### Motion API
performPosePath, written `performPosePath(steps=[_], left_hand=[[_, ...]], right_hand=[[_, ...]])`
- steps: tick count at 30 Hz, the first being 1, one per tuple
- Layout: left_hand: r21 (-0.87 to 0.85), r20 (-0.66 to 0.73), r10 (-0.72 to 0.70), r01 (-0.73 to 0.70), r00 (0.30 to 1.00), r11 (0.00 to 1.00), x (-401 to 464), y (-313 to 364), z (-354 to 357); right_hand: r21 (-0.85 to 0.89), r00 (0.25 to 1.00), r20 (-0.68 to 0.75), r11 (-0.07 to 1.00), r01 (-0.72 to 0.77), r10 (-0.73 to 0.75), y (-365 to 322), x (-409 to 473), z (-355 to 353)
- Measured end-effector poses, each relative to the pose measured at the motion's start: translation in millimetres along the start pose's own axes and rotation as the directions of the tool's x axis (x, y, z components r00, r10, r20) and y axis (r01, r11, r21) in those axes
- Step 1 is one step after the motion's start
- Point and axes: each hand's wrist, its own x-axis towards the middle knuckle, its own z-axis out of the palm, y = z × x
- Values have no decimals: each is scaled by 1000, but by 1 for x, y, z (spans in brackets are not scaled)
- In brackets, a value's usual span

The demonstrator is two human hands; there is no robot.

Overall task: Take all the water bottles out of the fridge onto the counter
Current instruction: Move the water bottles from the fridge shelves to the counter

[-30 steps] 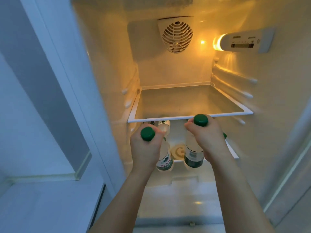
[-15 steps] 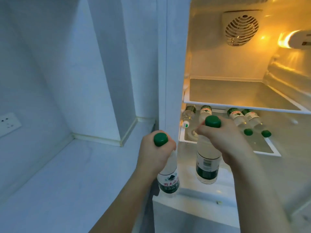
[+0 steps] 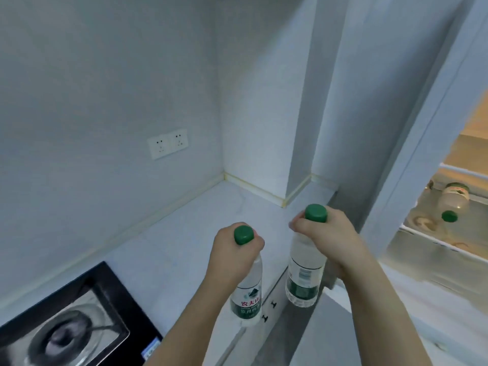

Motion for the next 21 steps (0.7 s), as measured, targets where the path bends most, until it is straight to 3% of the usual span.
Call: performPosePath(steps=[4,8,13,21], left_hand=[[-11,-173,-19,17,985,1000,-21,-6,-43],[-20,-377,-64,61,924,998,-50,-12,-86],[-99,-588,-190,163,786,982,-109,-30,-138],[-118,-787,-195,167,586,979,-214,-30,-231]], right_hand=[[48,988,147,998,46,-52,-11,-3,41],[63,947,305,994,84,-100,-20,-7,92],[85,840,528,992,94,-125,-24,-42,160],[165,651,720,970,176,-241,-60,-139,251]])
